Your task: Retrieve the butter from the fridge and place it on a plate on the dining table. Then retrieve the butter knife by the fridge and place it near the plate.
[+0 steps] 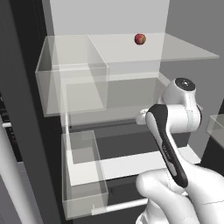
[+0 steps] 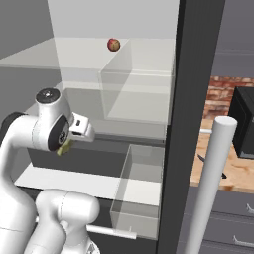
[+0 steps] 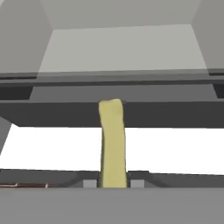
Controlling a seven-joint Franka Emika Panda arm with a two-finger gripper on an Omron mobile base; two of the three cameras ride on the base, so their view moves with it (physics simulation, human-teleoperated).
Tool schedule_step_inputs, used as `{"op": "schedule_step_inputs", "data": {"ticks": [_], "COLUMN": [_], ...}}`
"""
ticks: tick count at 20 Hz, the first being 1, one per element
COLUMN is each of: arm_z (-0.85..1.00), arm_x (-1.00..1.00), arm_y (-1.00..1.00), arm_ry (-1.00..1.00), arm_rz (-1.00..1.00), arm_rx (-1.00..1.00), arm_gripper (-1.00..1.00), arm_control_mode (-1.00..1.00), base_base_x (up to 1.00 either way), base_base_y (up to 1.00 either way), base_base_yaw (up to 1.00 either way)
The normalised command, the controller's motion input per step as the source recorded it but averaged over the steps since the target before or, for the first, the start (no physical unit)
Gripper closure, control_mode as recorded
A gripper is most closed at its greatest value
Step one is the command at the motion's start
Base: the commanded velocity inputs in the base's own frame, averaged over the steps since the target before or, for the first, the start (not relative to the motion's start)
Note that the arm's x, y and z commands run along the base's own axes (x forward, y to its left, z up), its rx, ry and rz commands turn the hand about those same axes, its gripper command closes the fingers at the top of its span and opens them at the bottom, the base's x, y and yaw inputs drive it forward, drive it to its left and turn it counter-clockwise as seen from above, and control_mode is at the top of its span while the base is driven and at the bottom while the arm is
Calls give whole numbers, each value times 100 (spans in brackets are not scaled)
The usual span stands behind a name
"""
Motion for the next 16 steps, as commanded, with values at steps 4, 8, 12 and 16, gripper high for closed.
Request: {"op": "schedule_step_inputs", "data": {"ticks": [4, 8, 12, 16], "arm_z": [14, 2, 0, -5], "arm_x": [-11, -8, -21, -28], "arm_y": [1, 0, 0, 0], "arm_ry": [12, 4, 0, -4], "arm_rz": [0, 0, 0, 0], "arm_rx": [-6, -13, -10, 0], "arm_gripper": [100, 100, 100, 100], "arm_control_mode": [-100, -100, -100, -100], "base_base_x": [0, 0, 0, 0], "base_base_y": [0, 0, 0, 0], "base_base_yaw": [0, 0, 0, 0]}}
